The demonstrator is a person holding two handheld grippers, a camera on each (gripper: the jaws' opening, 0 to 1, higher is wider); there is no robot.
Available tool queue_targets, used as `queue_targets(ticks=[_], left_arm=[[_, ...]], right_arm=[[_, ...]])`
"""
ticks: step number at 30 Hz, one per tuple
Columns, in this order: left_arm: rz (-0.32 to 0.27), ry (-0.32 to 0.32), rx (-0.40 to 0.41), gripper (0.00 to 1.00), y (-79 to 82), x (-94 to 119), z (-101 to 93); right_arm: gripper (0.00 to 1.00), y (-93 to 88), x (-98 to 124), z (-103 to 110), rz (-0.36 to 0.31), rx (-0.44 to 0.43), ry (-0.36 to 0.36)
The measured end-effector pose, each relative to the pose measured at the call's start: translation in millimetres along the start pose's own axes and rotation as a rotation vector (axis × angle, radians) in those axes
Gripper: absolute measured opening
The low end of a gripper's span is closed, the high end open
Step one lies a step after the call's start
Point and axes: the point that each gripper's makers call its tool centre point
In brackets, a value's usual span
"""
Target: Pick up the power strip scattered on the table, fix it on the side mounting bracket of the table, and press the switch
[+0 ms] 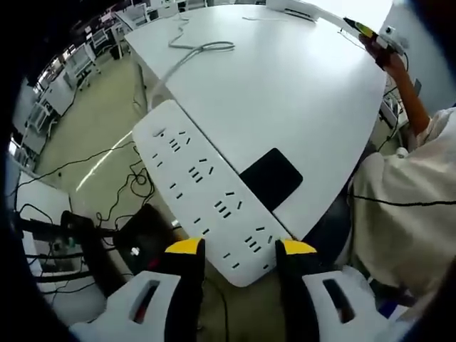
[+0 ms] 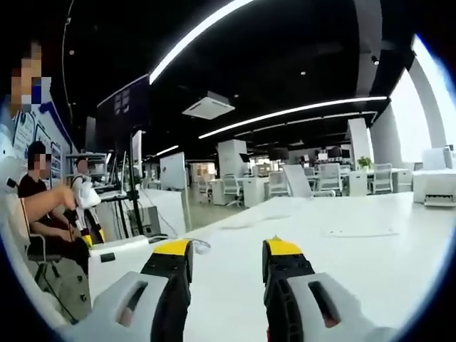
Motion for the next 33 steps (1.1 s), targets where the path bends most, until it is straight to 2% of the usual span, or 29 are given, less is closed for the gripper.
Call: queue_targets(ticks=[7,18,21,33], left_arm=[[0.001,-0.002,-0.007,0.44,0.5,0.1,0.3],[0.019,-0.005,-0.007,0.44,0.9,2.0,-0.4],[0.017,-0.004,-0.009,0.44,1.9,1.7,-8.8],[0.034,-0.008,-0.016,0.44,0.7,1.3,-15.1]], right_arm=[[0.30,7.2,-13.1,7.6,-0.004,0.018,0.031],[0.19,18.5,-29.2,20.2,-0.008,0.040,0.090],[0.17,19.9,-33.8,23.6,-0.006,0.046,0.103],[0.10,25.3,-47.4,34.0,0.007,0.053,0.131]])
Point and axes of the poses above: the point that each gripper's makers call its tool centre point, and the gripper's own axes: x roughly backward along the fingers, z roughly to its left, y roughly out of its top, and after that the axes turned 7 degrees about -z, right-handed
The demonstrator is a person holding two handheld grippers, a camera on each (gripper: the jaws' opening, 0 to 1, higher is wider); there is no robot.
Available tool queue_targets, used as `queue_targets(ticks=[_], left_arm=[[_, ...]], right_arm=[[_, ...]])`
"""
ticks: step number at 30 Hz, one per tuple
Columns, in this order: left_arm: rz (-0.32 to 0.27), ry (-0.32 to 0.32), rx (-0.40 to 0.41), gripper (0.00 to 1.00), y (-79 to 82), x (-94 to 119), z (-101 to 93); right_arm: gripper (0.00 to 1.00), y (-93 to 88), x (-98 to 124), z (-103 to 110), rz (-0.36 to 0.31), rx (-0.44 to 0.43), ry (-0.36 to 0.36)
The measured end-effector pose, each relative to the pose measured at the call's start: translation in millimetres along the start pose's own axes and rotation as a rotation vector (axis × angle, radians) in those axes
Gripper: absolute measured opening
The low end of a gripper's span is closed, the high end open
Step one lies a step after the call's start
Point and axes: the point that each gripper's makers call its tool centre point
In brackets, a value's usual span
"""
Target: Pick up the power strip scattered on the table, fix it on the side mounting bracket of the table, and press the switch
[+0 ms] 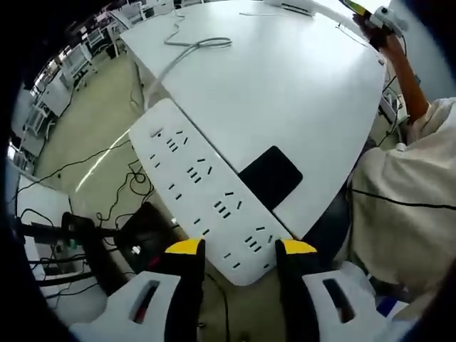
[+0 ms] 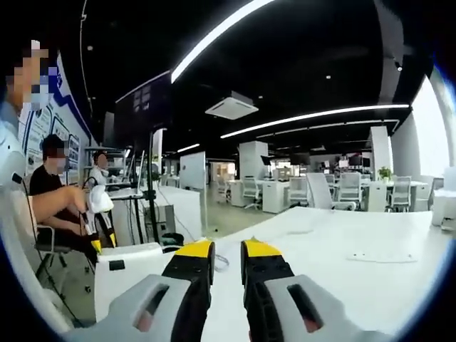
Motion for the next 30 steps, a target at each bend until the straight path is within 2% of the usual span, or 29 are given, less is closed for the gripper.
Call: queue_targets(ticks=[8,25,30], left_arm=[[-0.004,-0.002,-0.001,0.44,-1.0,0.3,7.7],[0.015,-0.003,-0.009,0.44,-0.1,-0.4,9.2],[0.015,-0.004,-0.009,0.44,0.5,-0.8,4.8]], right_arm=[[0.00,-0.4,-7.6,1.3,0.031,-0.011,-0.001],[0.00,5.5,-28.1,16.3,0.072,-0.013,0.040],[0.00,7.7,-34.2,24.4,0.093,-0.039,0.059]])
Point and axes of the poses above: the point that each gripper's makers call its tool centre point, and the gripper's own axes: x roughly backward along the fingers, z roughly to its left, y roughly out of its top, and after that the axes turned 7 degrees about -z, right-handed
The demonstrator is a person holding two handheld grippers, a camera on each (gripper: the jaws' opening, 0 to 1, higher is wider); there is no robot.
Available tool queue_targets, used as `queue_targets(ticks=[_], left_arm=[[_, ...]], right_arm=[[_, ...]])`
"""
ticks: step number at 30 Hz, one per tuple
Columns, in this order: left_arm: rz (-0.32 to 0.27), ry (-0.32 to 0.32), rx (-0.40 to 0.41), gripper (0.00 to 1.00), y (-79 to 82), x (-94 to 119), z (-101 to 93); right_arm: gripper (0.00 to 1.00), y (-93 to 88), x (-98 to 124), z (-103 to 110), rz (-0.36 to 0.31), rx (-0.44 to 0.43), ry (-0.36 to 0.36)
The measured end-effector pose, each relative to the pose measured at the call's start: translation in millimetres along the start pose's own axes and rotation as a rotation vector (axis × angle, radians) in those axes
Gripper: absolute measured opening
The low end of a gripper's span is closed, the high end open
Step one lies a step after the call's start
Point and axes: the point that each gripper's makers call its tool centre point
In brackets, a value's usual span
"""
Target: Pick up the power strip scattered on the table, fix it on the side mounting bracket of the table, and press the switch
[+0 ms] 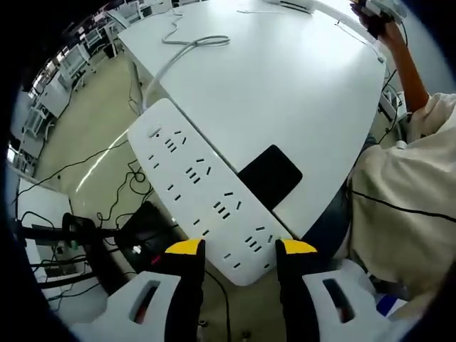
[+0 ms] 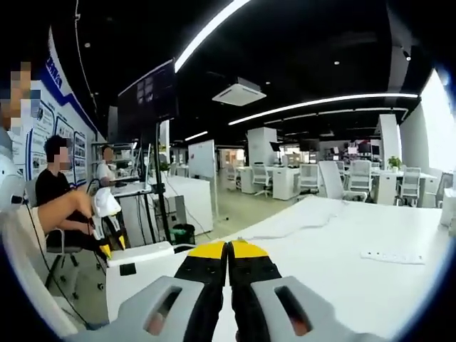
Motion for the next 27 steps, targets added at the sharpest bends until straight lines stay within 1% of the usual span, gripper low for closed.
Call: queue_targets(ticks=[4,10,19,27], left_arm=[[-0.003,0.001,0.000,0.44,-0.4,0.1,-0.3],[-0.008,-0.002,0.000,0.44,-0.9,0.4,0.2],[-0.038,0.003,0.016,0.44,-1.4,1.0,1.4],[-0.025,0.007,0.016,0.44,-1.4,0.9,1.6]], right_arm=[[0.00,1.5,-5.7,5.7,0.012,-0.018,0.020],[0.00,3.8,-13.8,9.2,0.018,0.000,0.029],[0.00,4.1,-24.4,17.3,0.051,-0.010,0.059],[0.00,0.5,-35.7,26.7,0.095,-0.021,0.086]])
Point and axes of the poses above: the point that each gripper's makers call its tool centre point, and the gripper's own axes: x roughly backward along the fingers, z roughly to its left, y roughly out of its top, and after that the axes turned 7 degrees about -z, right-handed
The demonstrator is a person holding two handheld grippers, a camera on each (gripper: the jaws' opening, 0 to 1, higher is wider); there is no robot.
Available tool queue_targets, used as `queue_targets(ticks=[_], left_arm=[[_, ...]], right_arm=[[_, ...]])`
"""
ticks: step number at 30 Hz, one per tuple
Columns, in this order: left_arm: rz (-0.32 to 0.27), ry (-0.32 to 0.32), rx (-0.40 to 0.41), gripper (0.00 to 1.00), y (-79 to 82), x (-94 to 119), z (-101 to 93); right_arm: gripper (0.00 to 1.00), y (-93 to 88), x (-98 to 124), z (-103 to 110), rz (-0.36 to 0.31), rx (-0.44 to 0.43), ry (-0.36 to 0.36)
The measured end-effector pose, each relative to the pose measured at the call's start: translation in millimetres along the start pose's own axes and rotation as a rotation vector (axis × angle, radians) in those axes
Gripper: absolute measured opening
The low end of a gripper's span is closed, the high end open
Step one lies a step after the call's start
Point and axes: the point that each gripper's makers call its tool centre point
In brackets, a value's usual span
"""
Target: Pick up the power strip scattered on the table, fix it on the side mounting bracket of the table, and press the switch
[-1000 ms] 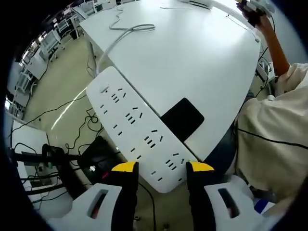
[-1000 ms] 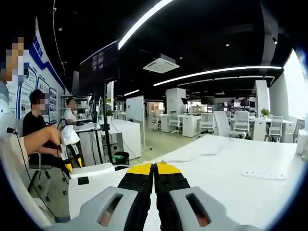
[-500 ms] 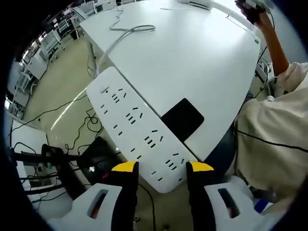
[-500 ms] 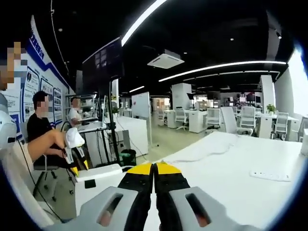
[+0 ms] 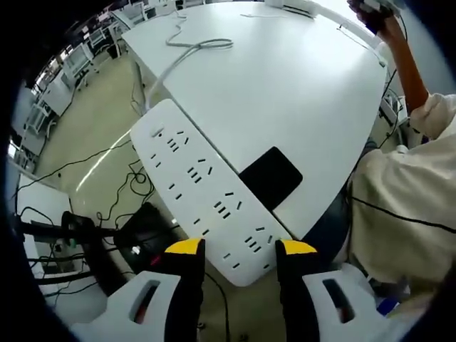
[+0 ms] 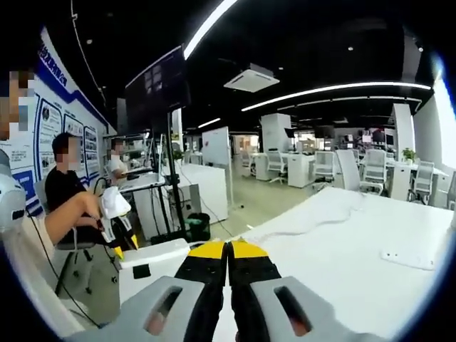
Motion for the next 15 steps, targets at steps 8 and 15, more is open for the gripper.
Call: queue_targets(ticks=[8,15], left_arm=[[0.015,0.001,-0.005,0.44,-0.2,0.0,0.2],[0.031,0.001,-0.009,0.44,-0.7,0.0,0.5]], right_arm=[[0.00,-2.2,-10.4,6.0,0.039,0.024,0.017],[0.00,-7.1,-17.2,8.1,0.084,0.030,0.021]])
Point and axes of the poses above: the point that each gripper's makers call its tool centre point, and the gripper's own axes: x roughly backward along the fingers, z roughly to its left, y roughly out of its top, and after that the axes turned 7 degrees about -z, right-handed
